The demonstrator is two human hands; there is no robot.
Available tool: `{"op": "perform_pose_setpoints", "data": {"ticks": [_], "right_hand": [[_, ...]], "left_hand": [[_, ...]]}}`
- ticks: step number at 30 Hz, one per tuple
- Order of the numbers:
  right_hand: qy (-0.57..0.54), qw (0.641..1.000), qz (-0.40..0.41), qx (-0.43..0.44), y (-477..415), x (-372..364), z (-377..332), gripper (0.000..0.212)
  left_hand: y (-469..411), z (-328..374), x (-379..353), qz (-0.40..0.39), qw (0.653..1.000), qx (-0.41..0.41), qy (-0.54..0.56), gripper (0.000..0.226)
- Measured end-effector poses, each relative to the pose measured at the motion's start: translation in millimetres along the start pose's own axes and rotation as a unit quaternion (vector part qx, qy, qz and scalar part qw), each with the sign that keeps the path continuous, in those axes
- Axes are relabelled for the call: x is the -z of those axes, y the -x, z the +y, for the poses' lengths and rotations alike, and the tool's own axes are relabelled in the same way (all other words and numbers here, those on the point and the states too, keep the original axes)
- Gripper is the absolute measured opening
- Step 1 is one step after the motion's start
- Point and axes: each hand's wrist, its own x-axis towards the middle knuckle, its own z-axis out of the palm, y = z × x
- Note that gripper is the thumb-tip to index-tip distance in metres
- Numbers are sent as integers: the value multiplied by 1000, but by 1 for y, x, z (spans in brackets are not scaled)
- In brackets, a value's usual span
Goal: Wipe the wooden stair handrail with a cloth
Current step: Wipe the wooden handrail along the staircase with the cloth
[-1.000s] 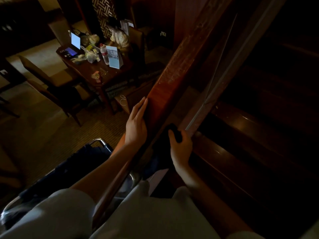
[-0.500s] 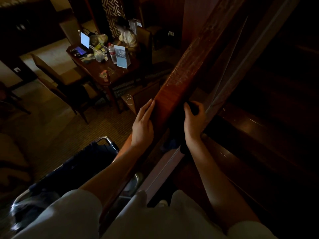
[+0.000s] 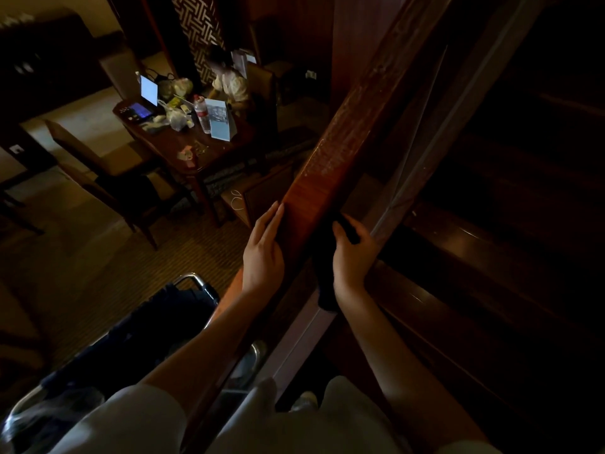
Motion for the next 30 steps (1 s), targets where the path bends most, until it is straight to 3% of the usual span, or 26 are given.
{"op": "perform_pose_setpoints", "data": {"ticks": [7,10,14,18,25,30], "right_hand": [[-11,997,64,46,-66,-5,-52,26],[2,999,35,33,-25,-3,-16,25],[25,997,-51,-52,64,0,50,19],[66,991,-96,-65,102,5,81,11],[44,990,-105,-87,87,7,68,11],[17,996,-84,-7,18,9,19,20]], "left_hand": [[0,0,0,-5,1000,-4,6,66],[0,-1,-1,1,1000,-3,0,63],[0,0,0,-1,1000,6,0,60],[0,0,0,1,1000,5,-1,60],[0,-1,-1,6,1000,4,-7,60],[0,-3,-3,11,1000,5,-1,62]]}}
